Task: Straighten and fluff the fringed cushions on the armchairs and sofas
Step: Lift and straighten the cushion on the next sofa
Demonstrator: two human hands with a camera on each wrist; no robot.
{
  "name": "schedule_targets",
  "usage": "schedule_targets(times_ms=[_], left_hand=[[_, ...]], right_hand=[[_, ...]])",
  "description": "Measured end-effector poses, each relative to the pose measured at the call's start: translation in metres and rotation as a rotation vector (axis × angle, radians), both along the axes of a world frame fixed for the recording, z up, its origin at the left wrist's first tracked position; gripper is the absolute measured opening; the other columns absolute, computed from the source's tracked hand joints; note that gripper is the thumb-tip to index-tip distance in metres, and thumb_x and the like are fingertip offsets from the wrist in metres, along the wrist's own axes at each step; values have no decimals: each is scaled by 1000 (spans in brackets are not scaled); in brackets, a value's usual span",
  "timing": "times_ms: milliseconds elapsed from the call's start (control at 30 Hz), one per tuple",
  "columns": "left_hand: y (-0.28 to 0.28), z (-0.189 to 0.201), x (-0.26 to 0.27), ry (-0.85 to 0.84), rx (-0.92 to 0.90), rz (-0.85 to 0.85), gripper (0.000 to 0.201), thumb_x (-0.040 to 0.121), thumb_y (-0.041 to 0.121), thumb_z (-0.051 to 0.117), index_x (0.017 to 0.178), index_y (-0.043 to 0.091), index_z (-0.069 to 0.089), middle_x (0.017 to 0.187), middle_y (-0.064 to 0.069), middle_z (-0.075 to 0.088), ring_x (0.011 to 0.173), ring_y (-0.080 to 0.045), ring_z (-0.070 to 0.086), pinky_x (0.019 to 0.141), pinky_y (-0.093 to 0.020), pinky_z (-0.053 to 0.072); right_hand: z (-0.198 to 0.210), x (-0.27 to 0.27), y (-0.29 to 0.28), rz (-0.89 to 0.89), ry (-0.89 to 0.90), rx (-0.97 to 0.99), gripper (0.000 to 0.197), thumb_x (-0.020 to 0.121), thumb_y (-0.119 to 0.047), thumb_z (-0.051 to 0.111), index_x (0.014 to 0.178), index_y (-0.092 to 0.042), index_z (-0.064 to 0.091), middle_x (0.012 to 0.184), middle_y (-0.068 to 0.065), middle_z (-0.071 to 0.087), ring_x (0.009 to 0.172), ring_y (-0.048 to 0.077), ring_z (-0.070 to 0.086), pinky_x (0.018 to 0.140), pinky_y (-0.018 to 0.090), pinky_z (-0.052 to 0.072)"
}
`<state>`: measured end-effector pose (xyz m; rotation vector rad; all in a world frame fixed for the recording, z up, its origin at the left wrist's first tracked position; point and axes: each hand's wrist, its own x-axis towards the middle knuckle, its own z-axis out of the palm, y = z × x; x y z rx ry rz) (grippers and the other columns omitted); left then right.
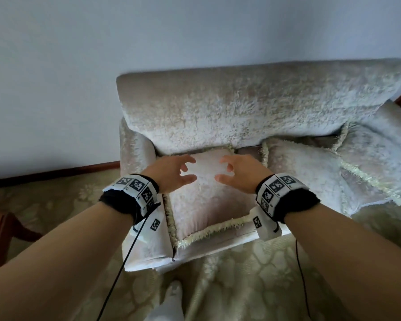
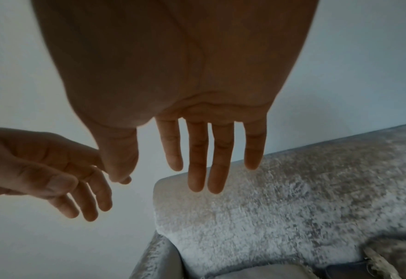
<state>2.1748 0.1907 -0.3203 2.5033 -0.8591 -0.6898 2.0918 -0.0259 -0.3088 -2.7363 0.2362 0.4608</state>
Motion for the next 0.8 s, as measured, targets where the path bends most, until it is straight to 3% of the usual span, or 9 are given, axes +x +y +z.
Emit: schedule_targets(times_ms=[133, 200, 267, 367, 500, 567, 633, 700, 800], left_hand=[[-34, -29, 53, 88, -21, 67, 51, 96, 50, 59, 144, 36, 48, 124, 10, 64, 109, -12, 63, 102, -35, 49], [-49, -45, 74, 153, -49, 130, 50, 95, 50, 60, 142, 36, 50, 121, 11, 64, 106, -10, 64, 100, -34, 49], [-65, -62, 92, 203, -73, 191, 49, 96, 49, 60, 141, 35, 51, 118, 13, 63, 103, -8, 64, 94, -29, 48], [-90, -100, 119, 268, -132, 350, 47, 96, 47, 61, 140, 32, 53, 117, 11, 64, 106, -10, 64, 86, -24, 48], [-112, -164, 140, 341, -268, 654, 42, 95, 47, 61, 135, 34, 56, 119, 9, 64, 102, -4, 61, 69, -17, 44], [-118, -204, 142, 387, -340, 807, 45, 89, 59, 61, 130, 40, 57, 120, 8, 65, 109, -8, 63, 78, -25, 50], [-122, -239, 140, 407, -388, 927, 49, 77, 75, 58, 121, 53, 58, 124, 6, 65, 116, -17, 64, 95, -42, 54], [-125, -273, 139, 424, -421, 1044, 42, 73, 76, 58, 112, 59, 61, 125, 4, 66, 117, -20, 64, 101, -53, 52], [-130, -317, 141, 447, -501, 1192, 40, 74, 67, 62, 110, 53, 67, 116, 6, 68, 114, -19, 66, 104, -54, 49]], right_hand=[[-26, 49, -45, -45, 11, 56, 60, 91, -56, 61, 140, -23, 53, 106, -5, 59, 96, 10, 53, 87, 26, 42], [-40, 70, -69, -43, 36, 76, 59, 92, -54, 62, 140, -22, 54, 115, 1, 64, 97, 9, 53, 87, 24, 40], [-57, 92, -93, -40, 45, 117, 57, 92, -50, 63, 141, -22, 54, 127, 3, 65, 104, 12, 58, 90, 24, 40], [-97, 129, -132, -57, 47, 191, 61, 91, -51, 65, 142, -20, 53, 130, 4, 65, 119, 19, 61, 95, 27, 42], [-167, 181, -181, -111, -5, 313, 64, 88, -57, 65, 140, -21, 55, 130, 4, 65, 119, 18, 61, 94, 27, 43], [-206, 193, -202, -185, -4, 375, 65, 87, -60, 64, 141, -23, 53, 131, 4, 63, 120, 18, 59, 97, 29, 43], [-241, 196, -217, -230, 15, 400, 67, 87, -63, 61, 142, -26, 52, 134, 4, 61, 120, 16, 57, 100, 32, 43], [-277, 197, -227, -248, 56, 413, 74, 82, -71, 58, 143, -29, 50, 140, 4, 55, 122, 13, 53, 104, 34, 42], [-331, 199, -239, -268, 111, 396, 90, 73, -90, 47, 145, -38, 44, 149, 5, 46, 131, 17, 49, 109, 40, 40]])
